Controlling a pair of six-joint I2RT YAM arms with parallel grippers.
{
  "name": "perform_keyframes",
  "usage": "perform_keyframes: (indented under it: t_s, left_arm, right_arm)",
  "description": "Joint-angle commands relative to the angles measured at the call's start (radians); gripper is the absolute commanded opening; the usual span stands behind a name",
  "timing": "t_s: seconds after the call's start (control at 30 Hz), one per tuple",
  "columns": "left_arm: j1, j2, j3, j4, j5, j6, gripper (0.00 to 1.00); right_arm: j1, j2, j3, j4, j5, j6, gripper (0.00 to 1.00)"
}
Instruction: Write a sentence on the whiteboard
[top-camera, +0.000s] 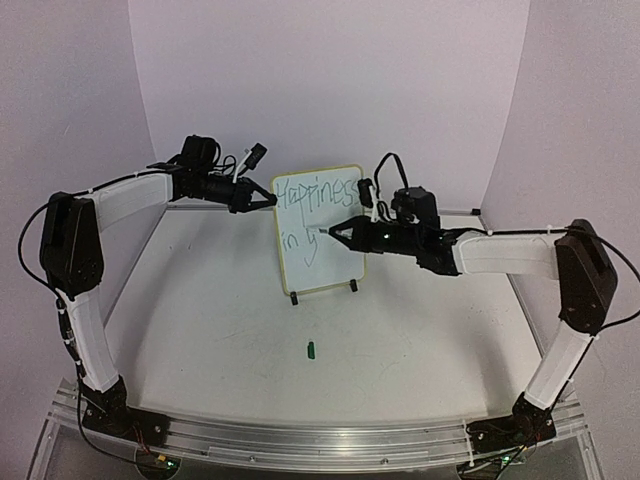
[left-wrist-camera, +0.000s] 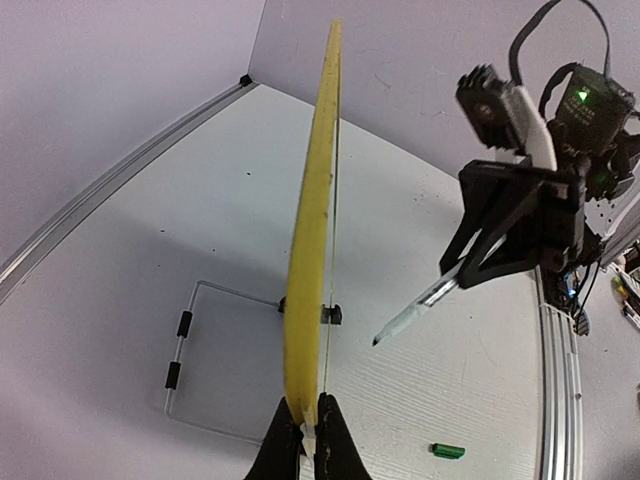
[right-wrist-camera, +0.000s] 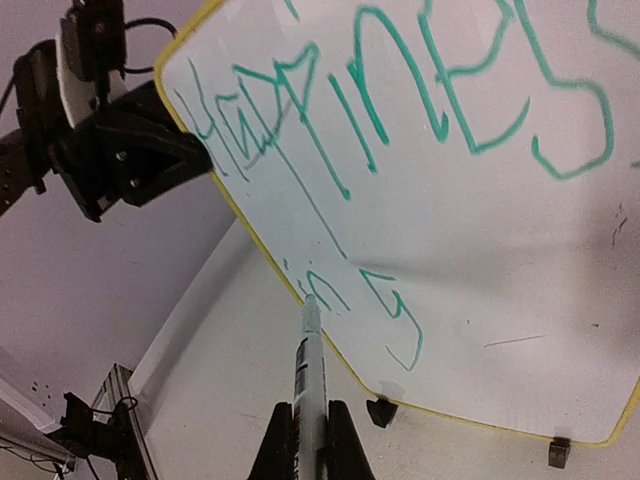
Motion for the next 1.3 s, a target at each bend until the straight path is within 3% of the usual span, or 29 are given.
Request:
perform_keyframes:
  t_s: [0.0,0.73,1.27]
  left_arm:
    - [-0.035,0.023,-0.039,-0.157,-0.044,0.028,0.0]
    - [-0.035,0.013,-0.04,-0.162,-0.053,0.034,0.0]
    - [-0.037,0.011,-0.041,-0.162,-0.051,0.034,0.0]
  right_arm:
    - [-0.005,-0.067,-0.024,0.016,0.081,-0.02,0.0]
    - [-0.008,0.014,0.045,-0.048,0.173,-0.034,0.0]
    - [-0.01,0.022,-0.013,-0.082,0.201,-0.035,0.0]
